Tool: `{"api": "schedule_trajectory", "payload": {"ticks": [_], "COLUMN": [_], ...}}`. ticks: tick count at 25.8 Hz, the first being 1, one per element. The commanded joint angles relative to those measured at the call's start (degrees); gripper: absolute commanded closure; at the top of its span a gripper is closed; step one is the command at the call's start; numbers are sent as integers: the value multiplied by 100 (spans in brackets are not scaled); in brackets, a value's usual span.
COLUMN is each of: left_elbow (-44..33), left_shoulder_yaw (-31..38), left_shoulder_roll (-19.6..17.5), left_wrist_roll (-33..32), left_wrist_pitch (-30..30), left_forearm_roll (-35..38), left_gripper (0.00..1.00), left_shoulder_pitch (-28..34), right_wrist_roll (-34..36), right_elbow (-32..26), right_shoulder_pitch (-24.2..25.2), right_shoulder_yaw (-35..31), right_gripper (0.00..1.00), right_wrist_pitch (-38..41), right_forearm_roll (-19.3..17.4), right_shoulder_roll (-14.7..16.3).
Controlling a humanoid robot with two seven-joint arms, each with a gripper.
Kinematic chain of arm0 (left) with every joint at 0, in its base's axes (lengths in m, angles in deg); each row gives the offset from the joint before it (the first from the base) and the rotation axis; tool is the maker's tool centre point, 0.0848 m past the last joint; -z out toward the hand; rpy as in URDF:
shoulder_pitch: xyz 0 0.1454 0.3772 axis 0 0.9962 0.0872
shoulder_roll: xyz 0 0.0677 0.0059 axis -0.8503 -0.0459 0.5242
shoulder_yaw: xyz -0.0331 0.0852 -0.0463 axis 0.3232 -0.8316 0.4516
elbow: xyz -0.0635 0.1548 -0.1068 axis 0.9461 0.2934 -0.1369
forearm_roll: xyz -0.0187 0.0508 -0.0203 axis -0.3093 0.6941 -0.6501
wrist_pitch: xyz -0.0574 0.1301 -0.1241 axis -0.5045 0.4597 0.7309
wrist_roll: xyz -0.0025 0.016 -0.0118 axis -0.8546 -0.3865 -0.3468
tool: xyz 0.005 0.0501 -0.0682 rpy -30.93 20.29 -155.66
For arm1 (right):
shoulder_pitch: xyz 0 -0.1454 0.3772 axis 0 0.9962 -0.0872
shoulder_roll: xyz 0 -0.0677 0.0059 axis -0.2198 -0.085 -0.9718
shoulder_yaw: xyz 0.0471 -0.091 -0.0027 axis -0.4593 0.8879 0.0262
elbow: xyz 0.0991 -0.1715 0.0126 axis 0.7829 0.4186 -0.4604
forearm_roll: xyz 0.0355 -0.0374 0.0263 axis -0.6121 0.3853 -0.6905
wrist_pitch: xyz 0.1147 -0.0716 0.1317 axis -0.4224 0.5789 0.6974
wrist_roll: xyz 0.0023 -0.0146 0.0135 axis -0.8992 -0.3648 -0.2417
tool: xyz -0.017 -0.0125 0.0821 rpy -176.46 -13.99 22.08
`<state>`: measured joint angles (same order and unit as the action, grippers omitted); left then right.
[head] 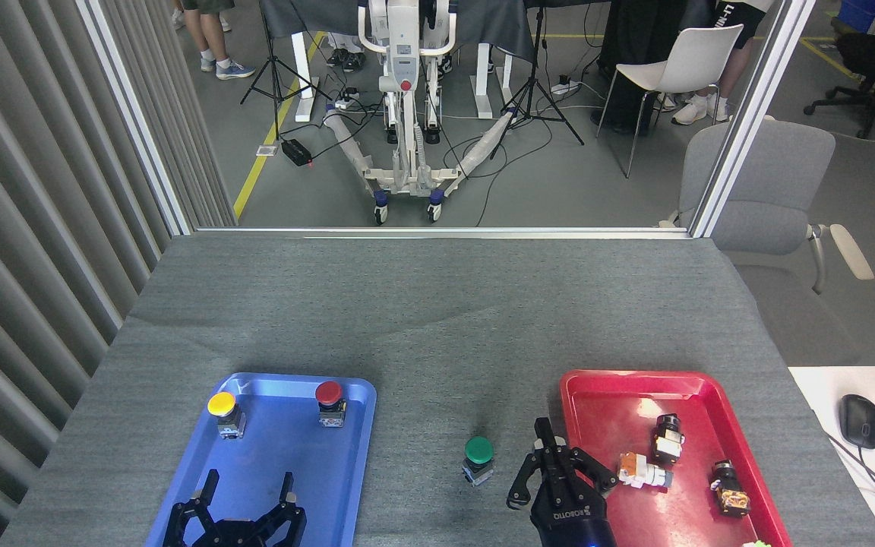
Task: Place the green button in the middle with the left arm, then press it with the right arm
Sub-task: 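Move the right gripper over the green button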
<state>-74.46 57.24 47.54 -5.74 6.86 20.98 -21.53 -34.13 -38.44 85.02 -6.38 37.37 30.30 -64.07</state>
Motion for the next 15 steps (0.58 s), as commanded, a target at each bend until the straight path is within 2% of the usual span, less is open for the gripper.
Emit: {"api": "schedule_trajectory", "payload": {"ticks": [1,4,9,15], "left_elbow": [11,11,38,20], "left_shoulder_yaw": [130,147,156,156], "left_shoulder_roll": [16,16,-27,-27], "left_wrist_roll": [32,32,15,6], "left_wrist_pitch": [-22,-22,40,57], "left_forearm_roll": [-8,-43,-359,-395], "left_gripper": [1,1,1,1], "left_shoulder_pitch": [-20,-47,-38,-38], "right_wrist_roll": [-19,-19,25,104], "right_elbow": [251,488,1359,1904], "right_shoulder_pitch": [-139,-236,-587,-693], "right_shoulder_yaw": [95,201,403,473], "right_gripper": [100,100,100,100], "right_wrist_pitch": [-92,-136,-453,-461], "right_forearm_roll": [37,37,81,72], "right_shoulder_roll": [-48,-57,-101,-136]}}
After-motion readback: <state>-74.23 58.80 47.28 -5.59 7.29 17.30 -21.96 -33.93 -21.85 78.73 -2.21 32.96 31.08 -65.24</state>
